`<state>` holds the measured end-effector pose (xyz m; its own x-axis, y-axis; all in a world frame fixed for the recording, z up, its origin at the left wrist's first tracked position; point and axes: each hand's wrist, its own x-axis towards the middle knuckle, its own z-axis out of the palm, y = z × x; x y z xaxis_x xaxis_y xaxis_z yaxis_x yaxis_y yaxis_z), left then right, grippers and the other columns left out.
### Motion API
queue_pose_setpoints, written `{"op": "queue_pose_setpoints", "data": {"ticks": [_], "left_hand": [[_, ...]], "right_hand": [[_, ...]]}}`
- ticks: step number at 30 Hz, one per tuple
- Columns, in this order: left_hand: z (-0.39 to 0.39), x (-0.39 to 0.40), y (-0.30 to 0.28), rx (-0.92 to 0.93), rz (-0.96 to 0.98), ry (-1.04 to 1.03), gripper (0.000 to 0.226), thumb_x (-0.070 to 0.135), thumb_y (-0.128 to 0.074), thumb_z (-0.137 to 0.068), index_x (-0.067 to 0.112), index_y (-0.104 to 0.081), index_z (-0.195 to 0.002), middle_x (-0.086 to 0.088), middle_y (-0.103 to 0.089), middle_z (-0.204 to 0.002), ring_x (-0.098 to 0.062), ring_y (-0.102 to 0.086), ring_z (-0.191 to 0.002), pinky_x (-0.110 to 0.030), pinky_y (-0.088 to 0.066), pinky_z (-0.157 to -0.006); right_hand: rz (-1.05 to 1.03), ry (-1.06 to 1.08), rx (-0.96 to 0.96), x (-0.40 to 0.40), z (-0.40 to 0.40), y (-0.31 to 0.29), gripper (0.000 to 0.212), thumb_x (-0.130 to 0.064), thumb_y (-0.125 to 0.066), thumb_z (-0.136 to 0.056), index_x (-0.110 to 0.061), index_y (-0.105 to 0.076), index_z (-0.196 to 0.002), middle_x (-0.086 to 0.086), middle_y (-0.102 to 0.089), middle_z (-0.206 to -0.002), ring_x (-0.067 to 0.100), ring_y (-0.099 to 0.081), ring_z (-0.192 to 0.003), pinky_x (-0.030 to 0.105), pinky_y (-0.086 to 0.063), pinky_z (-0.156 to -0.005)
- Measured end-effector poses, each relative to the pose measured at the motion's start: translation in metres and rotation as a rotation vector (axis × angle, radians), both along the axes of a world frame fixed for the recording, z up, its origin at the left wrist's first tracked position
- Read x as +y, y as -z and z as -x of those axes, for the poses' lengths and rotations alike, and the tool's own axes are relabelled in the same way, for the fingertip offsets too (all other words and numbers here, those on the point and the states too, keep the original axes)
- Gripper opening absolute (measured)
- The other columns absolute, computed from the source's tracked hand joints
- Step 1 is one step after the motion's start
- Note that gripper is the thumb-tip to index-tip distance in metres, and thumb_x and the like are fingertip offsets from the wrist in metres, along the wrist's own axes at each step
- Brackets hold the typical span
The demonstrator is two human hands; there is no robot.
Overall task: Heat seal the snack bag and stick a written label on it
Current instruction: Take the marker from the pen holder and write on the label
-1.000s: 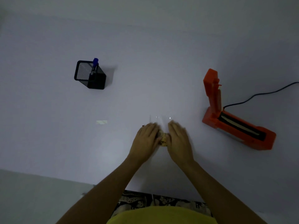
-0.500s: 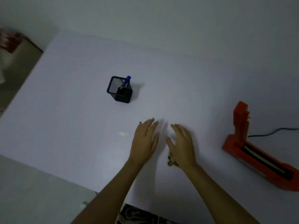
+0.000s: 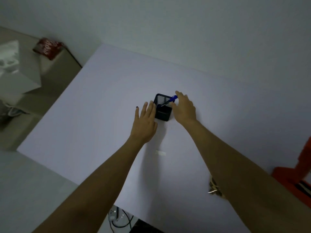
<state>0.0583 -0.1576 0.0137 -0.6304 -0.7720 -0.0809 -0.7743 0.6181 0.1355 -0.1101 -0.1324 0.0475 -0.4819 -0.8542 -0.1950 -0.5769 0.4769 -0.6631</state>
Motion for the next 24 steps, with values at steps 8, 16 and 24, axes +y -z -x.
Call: {"op": "queue_pose_setpoints", "data": {"ticks": [8,16,24], "left_hand": [[-0.007,-0.008,-0.007,0.091,-0.068,0.052,0.065,0.020,-0.035,-0.097,0.006,-0.002,-0.151,-0.011,0.000,-0.161,-0.028,-0.001,-0.148,-0.049,-0.004,-0.119],[-0.009,-0.014,-0.065,0.411,0.014,-0.021,0.045,0.020,-0.044,-0.100,0.013,-0.037,-0.144,-0.008,-0.042,-0.148,-0.022,-0.038,-0.136,-0.049,-0.015,-0.117],[-0.014,0.031,-0.126,0.721,0.050,0.108,0.019,0.009,-0.054,-0.095,0.005,-0.065,-0.109,-0.010,-0.063,-0.095,-0.019,-0.059,-0.081,-0.017,-0.039,-0.073]], "right_hand": [[0.065,0.043,0.168,-0.008,-0.004,-0.008,0.020,-0.023,-0.051,-0.098,-0.017,-0.065,-0.111,0.012,-0.059,-0.128,0.033,-0.048,-0.127,0.053,-0.016,-0.116],[0.344,0.088,-0.060,0.043,-0.006,-0.098,0.016,-0.026,-0.059,-0.094,-0.020,-0.070,-0.105,0.005,-0.061,-0.123,0.023,-0.048,-0.125,0.026,-0.037,-0.099],[0.382,0.357,-0.932,0.082,-0.025,-0.143,0.016,-0.032,-0.069,-0.086,-0.018,-0.062,-0.089,-0.002,-0.057,-0.071,0.008,-0.039,-0.048,0.019,-0.029,-0.038]]}}
